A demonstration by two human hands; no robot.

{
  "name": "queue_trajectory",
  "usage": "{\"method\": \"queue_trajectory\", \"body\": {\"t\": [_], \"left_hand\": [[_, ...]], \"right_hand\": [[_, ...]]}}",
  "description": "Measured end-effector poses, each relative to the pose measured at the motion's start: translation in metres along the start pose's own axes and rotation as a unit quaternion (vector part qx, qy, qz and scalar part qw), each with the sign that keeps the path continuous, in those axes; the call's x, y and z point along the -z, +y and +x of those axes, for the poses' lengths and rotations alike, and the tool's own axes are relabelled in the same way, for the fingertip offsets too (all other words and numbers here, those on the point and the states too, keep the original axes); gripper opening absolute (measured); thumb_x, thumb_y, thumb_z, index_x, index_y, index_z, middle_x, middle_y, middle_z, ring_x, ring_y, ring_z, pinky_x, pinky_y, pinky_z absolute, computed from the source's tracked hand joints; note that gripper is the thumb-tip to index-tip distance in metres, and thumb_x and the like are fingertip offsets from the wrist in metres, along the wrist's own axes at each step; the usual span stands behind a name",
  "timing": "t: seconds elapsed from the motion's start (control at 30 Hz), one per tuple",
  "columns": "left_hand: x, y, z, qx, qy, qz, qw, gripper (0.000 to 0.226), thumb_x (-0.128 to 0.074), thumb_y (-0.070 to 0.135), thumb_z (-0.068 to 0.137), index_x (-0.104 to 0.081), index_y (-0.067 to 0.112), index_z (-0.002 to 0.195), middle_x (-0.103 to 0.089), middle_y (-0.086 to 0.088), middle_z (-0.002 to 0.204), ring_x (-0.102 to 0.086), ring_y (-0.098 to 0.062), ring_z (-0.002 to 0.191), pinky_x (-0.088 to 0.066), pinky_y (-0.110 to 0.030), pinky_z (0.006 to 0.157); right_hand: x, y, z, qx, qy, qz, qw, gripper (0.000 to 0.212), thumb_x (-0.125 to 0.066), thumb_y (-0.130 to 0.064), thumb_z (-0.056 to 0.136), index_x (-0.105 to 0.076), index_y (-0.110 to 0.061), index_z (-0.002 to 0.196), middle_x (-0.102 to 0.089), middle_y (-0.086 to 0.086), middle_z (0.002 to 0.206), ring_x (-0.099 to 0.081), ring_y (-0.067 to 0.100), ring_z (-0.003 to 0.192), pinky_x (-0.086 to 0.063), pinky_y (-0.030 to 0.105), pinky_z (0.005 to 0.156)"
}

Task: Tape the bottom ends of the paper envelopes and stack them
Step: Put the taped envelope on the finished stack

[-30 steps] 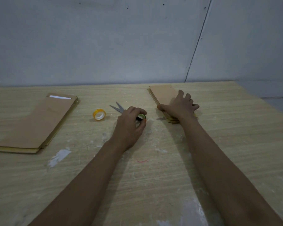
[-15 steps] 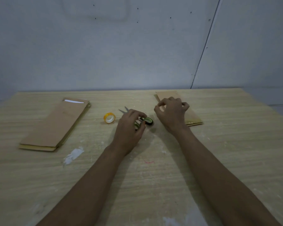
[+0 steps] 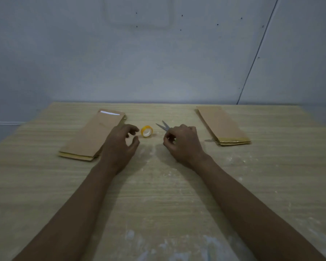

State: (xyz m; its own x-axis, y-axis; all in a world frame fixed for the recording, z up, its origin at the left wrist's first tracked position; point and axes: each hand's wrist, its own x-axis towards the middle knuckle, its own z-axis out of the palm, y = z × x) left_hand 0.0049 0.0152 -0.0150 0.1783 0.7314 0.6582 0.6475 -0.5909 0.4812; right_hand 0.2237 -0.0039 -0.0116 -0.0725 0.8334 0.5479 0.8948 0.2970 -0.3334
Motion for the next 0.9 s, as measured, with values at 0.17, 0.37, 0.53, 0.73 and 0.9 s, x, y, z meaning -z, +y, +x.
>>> {"method": "queue_trajectory", "body": {"t": [0.17,0.37,0.53,0.73,0.9], "left_hand": [[0.019,-0.032,-0.004,0.196,-0.018,0.202,0.959,0.041,-0.067,0.035,0.081,-0.065,0.019,0.118,-0.058,-0.010,0.126,-0.052,-0.034,0.119,-0.034,-0.049,0.100],[0.032,-0.037,-0.005,0.297,-0.053,0.212,0.929,0.041,-0.059,0.032,0.093,-0.055,0.023,0.134,-0.052,-0.010,0.138,-0.050,-0.033,0.126,-0.028,-0.048,0.106],[0.041,-0.035,-0.003,0.301,-0.009,0.174,0.938,0.040,-0.062,0.027,0.091,-0.058,0.021,0.130,-0.060,-0.008,0.130,-0.054,-0.030,0.123,-0.036,-0.043,0.100],[0.038,-0.026,-0.003,0.319,-0.057,0.204,0.924,0.056,-0.073,0.043,0.080,-0.056,0.025,0.130,-0.059,-0.004,0.131,-0.052,-0.030,0.123,-0.033,-0.044,0.101],[0.041,-0.025,-0.002,0.317,-0.018,0.173,0.932,0.046,-0.066,0.042,0.083,-0.060,0.023,0.125,-0.064,-0.002,0.125,-0.057,-0.028,0.119,-0.035,-0.041,0.098]], "right_hand": [[-0.010,-0.022,-0.004,0.032,-0.027,0.012,0.999,0.014,-0.058,-0.033,0.081,-0.066,-0.026,0.072,-0.064,-0.011,0.071,-0.056,0.012,0.079,-0.037,0.037,0.079],[-0.023,-0.044,-0.008,0.051,-0.046,0.099,0.993,0.012,-0.059,-0.028,0.080,-0.066,-0.022,0.072,-0.066,-0.007,0.072,-0.057,0.016,0.074,-0.047,0.037,0.069],[-0.030,-0.062,-0.009,0.045,-0.061,0.160,0.984,0.006,-0.065,-0.018,0.084,-0.070,-0.017,0.083,-0.064,-0.007,0.075,-0.057,0.012,0.074,-0.048,0.033,0.071],[-0.049,-0.079,-0.001,-0.027,-0.092,0.259,0.961,0.016,-0.058,-0.011,0.090,-0.070,-0.017,0.099,-0.067,-0.004,0.079,-0.058,0.004,0.061,-0.048,0.026,0.066],[-0.055,-0.097,0.011,-0.126,-0.112,0.357,0.919,0.027,-0.048,-0.006,0.094,-0.068,-0.015,0.110,-0.071,0.011,0.094,-0.066,0.018,0.063,-0.054,0.031,0.058]]}}
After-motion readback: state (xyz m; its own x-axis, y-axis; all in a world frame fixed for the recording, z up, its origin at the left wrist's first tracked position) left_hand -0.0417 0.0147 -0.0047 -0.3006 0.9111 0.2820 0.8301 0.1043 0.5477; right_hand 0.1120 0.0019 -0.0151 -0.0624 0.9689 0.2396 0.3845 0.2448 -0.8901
